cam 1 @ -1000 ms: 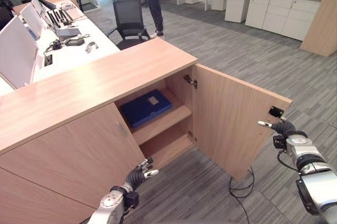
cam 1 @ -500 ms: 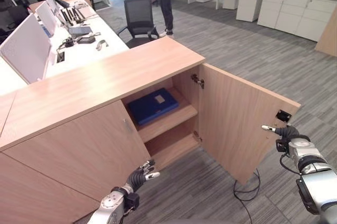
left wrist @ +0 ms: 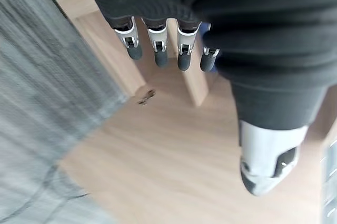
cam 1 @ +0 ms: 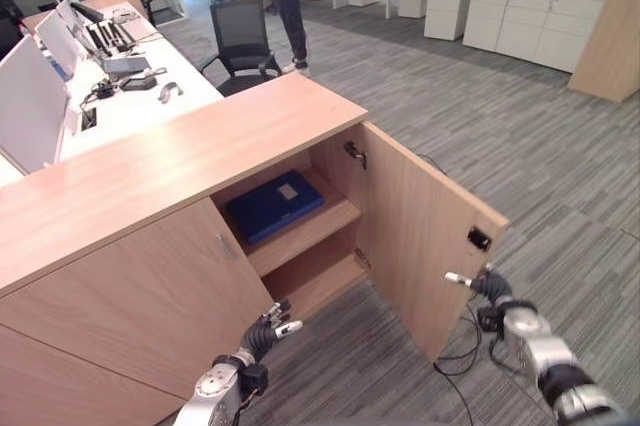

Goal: Put the empty folder in the office cabinet

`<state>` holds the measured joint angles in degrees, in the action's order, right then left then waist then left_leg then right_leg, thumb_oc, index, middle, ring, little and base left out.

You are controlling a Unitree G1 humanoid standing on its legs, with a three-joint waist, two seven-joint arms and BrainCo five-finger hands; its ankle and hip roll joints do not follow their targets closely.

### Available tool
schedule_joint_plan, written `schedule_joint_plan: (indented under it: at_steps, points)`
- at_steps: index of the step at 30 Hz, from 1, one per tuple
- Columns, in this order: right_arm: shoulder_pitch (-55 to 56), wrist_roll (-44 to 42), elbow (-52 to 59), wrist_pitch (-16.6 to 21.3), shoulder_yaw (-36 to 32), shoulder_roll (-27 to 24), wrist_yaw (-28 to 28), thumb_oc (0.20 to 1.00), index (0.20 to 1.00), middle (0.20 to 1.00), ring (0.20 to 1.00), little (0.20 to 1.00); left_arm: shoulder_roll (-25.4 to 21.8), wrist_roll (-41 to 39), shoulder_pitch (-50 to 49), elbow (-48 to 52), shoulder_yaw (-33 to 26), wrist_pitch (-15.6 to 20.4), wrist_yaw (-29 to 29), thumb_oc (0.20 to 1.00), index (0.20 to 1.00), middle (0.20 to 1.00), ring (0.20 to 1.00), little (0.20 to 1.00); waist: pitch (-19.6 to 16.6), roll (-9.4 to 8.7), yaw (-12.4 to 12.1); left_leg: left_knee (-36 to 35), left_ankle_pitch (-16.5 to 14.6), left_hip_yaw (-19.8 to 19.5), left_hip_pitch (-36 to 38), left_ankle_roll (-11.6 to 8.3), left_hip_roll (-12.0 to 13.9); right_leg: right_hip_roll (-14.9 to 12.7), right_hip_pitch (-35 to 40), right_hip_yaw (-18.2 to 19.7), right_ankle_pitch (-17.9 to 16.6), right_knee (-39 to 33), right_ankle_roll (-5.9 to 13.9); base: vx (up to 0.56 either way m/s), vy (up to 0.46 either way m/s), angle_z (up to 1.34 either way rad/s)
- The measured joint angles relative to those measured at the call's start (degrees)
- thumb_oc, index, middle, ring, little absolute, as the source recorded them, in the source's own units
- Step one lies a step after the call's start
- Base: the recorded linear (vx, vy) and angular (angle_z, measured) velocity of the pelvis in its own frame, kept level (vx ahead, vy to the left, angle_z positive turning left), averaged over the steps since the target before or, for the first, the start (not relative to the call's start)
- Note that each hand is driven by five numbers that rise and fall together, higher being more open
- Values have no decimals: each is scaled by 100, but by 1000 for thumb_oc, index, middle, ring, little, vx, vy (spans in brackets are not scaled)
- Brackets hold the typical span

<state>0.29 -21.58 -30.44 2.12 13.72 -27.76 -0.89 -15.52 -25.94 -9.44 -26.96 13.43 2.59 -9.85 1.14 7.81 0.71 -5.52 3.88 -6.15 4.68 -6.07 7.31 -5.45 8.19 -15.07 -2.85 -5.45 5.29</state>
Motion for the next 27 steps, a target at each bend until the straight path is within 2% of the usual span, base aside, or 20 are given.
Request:
schedule_joint_plan:
  at_steps: [1, 2, 4, 9, 11, 12, 13, 14, 15, 16, 17, 18, 19, 21, 22, 23, 24, 25, 26, 27]
  points:
    - [6, 2, 6, 2, 1, 4, -3, 1000, 1000, 1000, 1000, 1000, 0, 0, -2, 0, -2, 0, 0, 1000, 1000, 1000, 1000, 1000, 0, 0, 0, 0, 0, 0, 0, 0, 0, 0, 0, 0, 0, 0, 0, -8, -51, 7]
    - [440, 112, 519, 4, 218, 339, -364, 1000, 1000, 1000, 1000, 1000, 16, 56, -68, -96, -125, 8, 61, 1000, 1000, 1000, 1000, 1000, 3, 7, -24, -21, -36, -40, -27, 36, 6, 7, 3, -33, 7, 0, 1, -4, -31, 8]
    - [427, 298, 570, -24, 498, 436, -614, 1000, 1000, 1000, 1000, 1000, 27, 72, -63, -204, -183, 8, 105, 1000, 1000, 1000, 1000, 1000, 5, -1, -119, -22, -41, -57, -35, 44, 6, 6, 7, -38, 3, 1, 6, -22, -26, 6]
    - [311, 484, 817, -23, 1022, 598, -858, 1000, 1000, 1000, 1000, 1000, 15, 220, -225, -321, -215, 39, 261, 1000, 1000, 1000, 1000, 1000, 58, -86, -325, -18, -8, -205, -183, 70, 3, 20, -57, -156, 4, 1, 5, -68, -26, 14]
    - [32, 480, 840, -23, 1296, 623, -936, 1000, 1000, 1000, 1000, 1000, 12, 220, -231, -337, -216, 41, 297, 1000, 1000, 1000, 1000, 1000, 128, -116, -441, 29, 35, -273, -258, 43, 7, 35, -88, -223, 5, 1, 3, -155, -1, 21]
    - [-97, 471, 843, -24, 1415, 638, -957, 1000, 1000, 1000, 1000, 1000, 13, 219, -235, -349, -215, 47, 320, 1000, 1000, 1000, 1000, 1000, 155, -137, -493, 75, 132, -301, -303, -52, 1, 43, -92, -265, 6, 4, 2, -149, 20, 33]
    - [-320, 463, 847, -23, 1559, 635, -957, 1000, 1000, 1000, 1000, 1000, 28, 218, -126, -470, -205, 53, 362, 1000, 1000, 1000, 1000, 1000, 221, -222, -536, 383, 169, -288, -590, -114, -91, 15, -125, -347, 11, 37, 9, -147, 44, 89]
    - [-622, 463, 915, -23, 1629, 602, -973, 1000, 1000, 1000, 1000, 1000, 46, 217, 224, -529, -200, 58, 413, 1000, 1000, 1000, 1000, 1000, 376, -382, -534, 810, 305, -158, -1026, -188, -214, -74, -203, -508, 48, 0, -40, -138, 77, 115]
    - [-788, 463, 1036, -23, 1630, 587, -976, 1000, 1000, 1000, 1000, 1000, 57, 218, 325, -549, -201, 62, 425, 1000, 1000, 1000, 1000, 1000, 510, -372, -622, 776, 456, 44, -1091, -174, -242, -60, -154, -681, 39, 43, -59, -147, 108, 127]
    - [-1029, 462, 1068, -29, 1684, 612, -969, 1000, 1000, 1000, 1000, 1000, 86, 216, 442, -621, -194, 56, 430, 1000, 1000, 1000, 1000, 1000, 577, -374, -642, 608, 661, 391, -1223, -240, -240, -92, -140, -879, -13, 25, -201, -72, 120, 97]
    - [-1289, 465, 1086, -28, 1785, 558, -945, 1000, 1000, 1000, 1000, 1000, 88, 217, 523, -704, -204, 54, 423, 1000, 1000, 1000, 1000, 1000, 660, -522, -603, 524, 445, 1453, -1167, -377, -148, -233, -149, -1209, -110, -9, -293, 22, 128, 103]
    - [-1474, 464, 1222, -30, 1836, 601, -929, 1000, 1000, 1000, 1000, 1000, 21, 217, 544, -715, -221, 52, 409, 1000, 1000, 1000, 1000, 1000, 753, -679, -592, 1133, -19, 2831, -1185, 247, 52, -411, -75, -1389, -120, 0, -279, 33, 94, 86]
    - [-1484, 463, 1395, -23, 1795, 653, -926, 1000, 1000, 1000, 1000, 1000, -63, 218, 473, -671, -224, 54, 397, 1000, 1000, 1000, 1000, 1000, 750, -792, -614, 1476, -158, 3099, -1084, 297, 155, -568, -13, -1468, -80, -2, -285, 55, 108, 71]
    - [-1428, 464, 1614, 19, 1718, 692, -927, 1000, 1000, 1000, 1000, 1000, -131, 219, 240, -623, -212, 63, 371, 1000, 1000, 1000, 1000, 1000, 677, -874, -535, 1578, -178, 3069, -857, 196, 275, -649, 150, -1630, -7, 37, -107, 106, 141, 79]
    - [-1375, 465, 1608, -6, 1492, 635, -904, 1000, 1000, 1000, 1000, 1000, -48, 224, -10, -618, -178, 48, 281, 1000, 1000, 1000, 1000, 1000, 451, -522, -601, 806, -267, 2903, -381, 62, 266, -598, 215, -1758, -15, 48, 85, 109, 133, 98]
    - [-1365, 463, 1447, -29, 1317, 777, -838, 1000, 1000, 1000, 1000, 1000, -116, 265, -10, -636, -195, 38, 259, 1000, 1000, 1000, 1000, 1000, 439, -604, -635, 659, -165, 2818, -354, 174, 36, -738, 276, -1744, -18, 100, 167, 103, 206, 93]
    - [-1337, 451, 1364, -24, 1165, 831, -783, 1000, 1000, 1000, 1000, 1000, -207, 273, 28, -585, -188, 37, 239, 1000, 1000, 1000, 1000, 1000, 452, -730, -611, 688, -192, 2605, -401, 228, -97, -863, 304, -1791, 55, 171, 259, 56, 162, 100]
    - [-1344, 441, 1237, -22, 1022, 921, -737, 1000, 1000, 1000, 1000, 1000, -305, 273, 65, -511, -200, 36, 240, 1000, 1000, 1000, 1000, 1000, 435, -852, -670, 728, -157, 2442, -491, 293, -225, -960, 279, -1843, 51, 273, 249, 65, 218, 107]
    - [-1505, 176, 812, -20, 565, 1203, -615, 1000, 1000, 1000, 1000, 1000, -465, 272, 105, -307, -200, 26, 173, 1000, 1000, 1000, 1000, 1000, 503, -999, -820, 873, -236, 2298, -646, 423, -369, -1156, 159, -1800, 88, 612, 301, 95, 231, 95]
    - [-1776, -28, 262, -23, 3, 1407, -344, 1000, 1000, 1000, 1000, 1000, -522, 272, 154, -298, -191, 2, 108, 1000, 1000, 1000, 1000, 1000, 513, -966, -954, 876, -297, 2210, -657, 525, -439, -1372, -45, -1740, 94, 1208, 289, 110, 198, 67]
